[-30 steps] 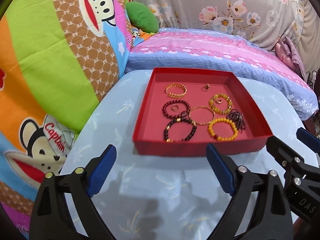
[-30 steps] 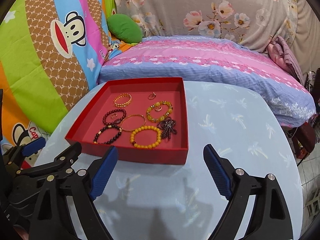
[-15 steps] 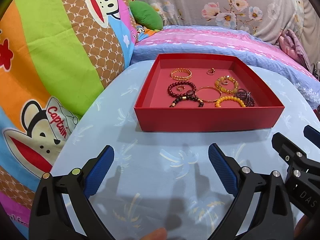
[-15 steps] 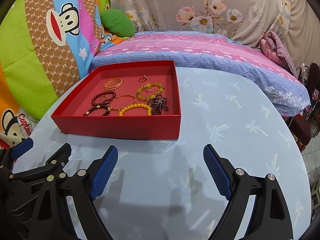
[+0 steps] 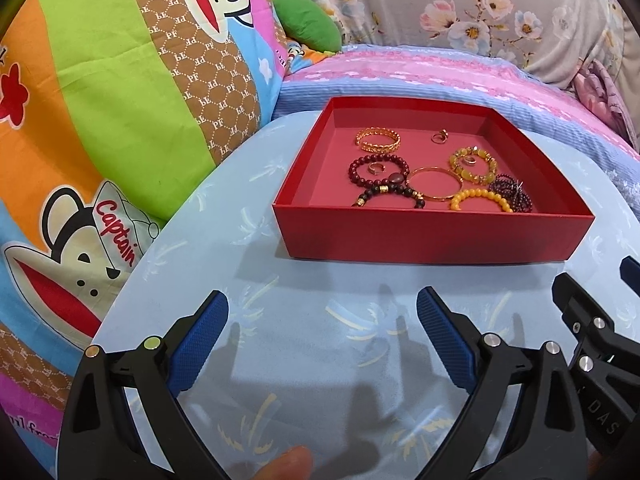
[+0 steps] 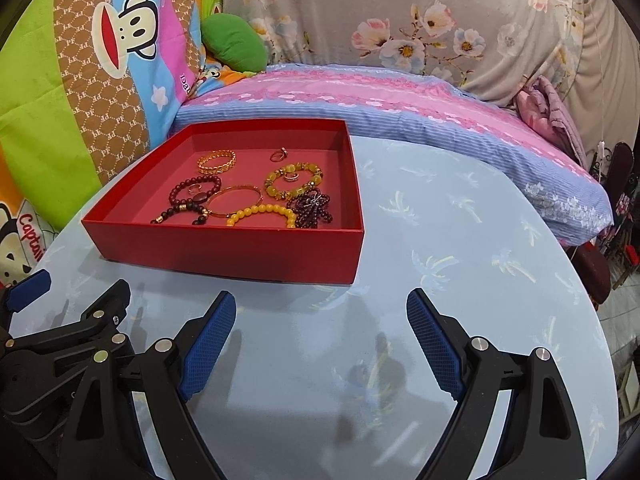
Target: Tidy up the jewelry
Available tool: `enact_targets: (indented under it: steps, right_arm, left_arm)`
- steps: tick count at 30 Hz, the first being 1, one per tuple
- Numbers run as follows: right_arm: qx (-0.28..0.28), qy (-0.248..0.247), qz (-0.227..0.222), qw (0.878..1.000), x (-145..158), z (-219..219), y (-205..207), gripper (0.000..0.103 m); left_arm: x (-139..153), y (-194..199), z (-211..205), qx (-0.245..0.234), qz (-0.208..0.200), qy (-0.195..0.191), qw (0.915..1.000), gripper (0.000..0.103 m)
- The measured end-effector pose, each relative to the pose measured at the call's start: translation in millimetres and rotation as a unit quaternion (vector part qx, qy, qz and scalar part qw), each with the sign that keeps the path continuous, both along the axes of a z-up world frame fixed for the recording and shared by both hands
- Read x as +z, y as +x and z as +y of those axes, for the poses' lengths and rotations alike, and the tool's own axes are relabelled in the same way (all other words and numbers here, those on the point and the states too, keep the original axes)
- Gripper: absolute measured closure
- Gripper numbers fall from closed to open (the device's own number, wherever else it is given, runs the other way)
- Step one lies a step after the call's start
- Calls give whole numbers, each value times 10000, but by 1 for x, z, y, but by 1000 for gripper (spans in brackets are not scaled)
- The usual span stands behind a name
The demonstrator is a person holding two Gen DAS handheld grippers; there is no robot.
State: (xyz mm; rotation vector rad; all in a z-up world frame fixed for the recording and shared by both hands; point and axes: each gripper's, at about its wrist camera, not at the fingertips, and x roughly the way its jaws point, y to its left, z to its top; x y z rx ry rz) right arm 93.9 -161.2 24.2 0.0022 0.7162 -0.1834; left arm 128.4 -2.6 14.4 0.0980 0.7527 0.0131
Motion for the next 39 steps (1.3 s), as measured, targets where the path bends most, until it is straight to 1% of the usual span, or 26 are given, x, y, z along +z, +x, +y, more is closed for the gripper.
enact_targets:
  steps: [3,4,5,7,17,28,39]
  right_arm:
    - [0,-110,-73,9999,1,3,-2,19]
    - [14,-130,-88,9999,1,4,-3,19]
    - [40,-154,-104,9998,2,5,-3,19]
    - [8,-218,-132,9997,3,7,-4,19]
    - [18,-39,-134,9999,3,2,-4,19]
    - [9,-10,-146,9999,3,1,-4,19]
    - [-22,-2,-150,9999,2,1,-3,19]
  left_arm:
    - [-1,1,0,37,38,33,10000,12]
    - [-2,2,-1,64,69,77,9999,12]
    - [-5,4,-3,139,147,229,9995,12]
    - [-5,4,-4,146,142,267,9994,12]
    - [-1,0,-3,72,23,191,9998,12]
    - [3,-3,1,21,-108,-19,9999,12]
    - [4,-5,2,-17,-160,-112,9998,12]
